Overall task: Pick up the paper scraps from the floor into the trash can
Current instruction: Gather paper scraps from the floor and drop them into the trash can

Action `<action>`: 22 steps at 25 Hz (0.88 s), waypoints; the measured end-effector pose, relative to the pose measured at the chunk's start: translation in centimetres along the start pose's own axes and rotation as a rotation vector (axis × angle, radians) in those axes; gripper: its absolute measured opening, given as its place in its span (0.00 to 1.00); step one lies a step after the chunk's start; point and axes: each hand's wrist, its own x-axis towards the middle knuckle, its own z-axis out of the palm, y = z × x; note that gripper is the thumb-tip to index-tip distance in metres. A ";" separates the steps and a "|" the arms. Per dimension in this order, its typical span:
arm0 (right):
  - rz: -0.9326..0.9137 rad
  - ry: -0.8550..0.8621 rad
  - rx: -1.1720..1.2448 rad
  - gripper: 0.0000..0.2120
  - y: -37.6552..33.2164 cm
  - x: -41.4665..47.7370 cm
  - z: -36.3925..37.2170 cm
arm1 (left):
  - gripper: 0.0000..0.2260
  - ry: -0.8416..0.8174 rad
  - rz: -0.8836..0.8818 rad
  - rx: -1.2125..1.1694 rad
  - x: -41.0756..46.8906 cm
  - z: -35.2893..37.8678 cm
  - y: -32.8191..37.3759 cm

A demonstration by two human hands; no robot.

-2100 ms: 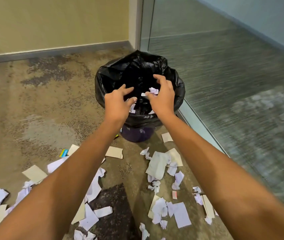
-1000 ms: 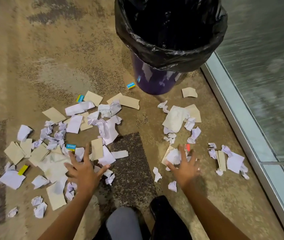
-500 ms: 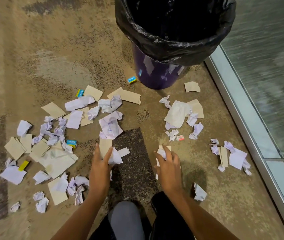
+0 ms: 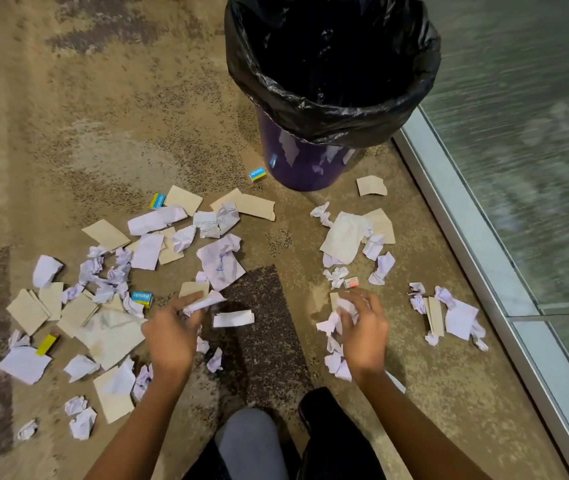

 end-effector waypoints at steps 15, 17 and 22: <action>-0.283 0.569 0.547 0.12 -20.8 19.3 -11.0 | 0.12 0.035 0.452 -0.496 9.1 -7.0 27.1; -0.258 0.559 0.488 0.13 -21.6 22.3 -10.8 | 0.12 0.005 0.481 -0.535 10.8 -6.1 29.7; -0.101 0.305 0.360 0.16 -20.4 26.4 -9.5 | 0.13 -0.069 0.437 -0.460 13.1 -3.6 32.2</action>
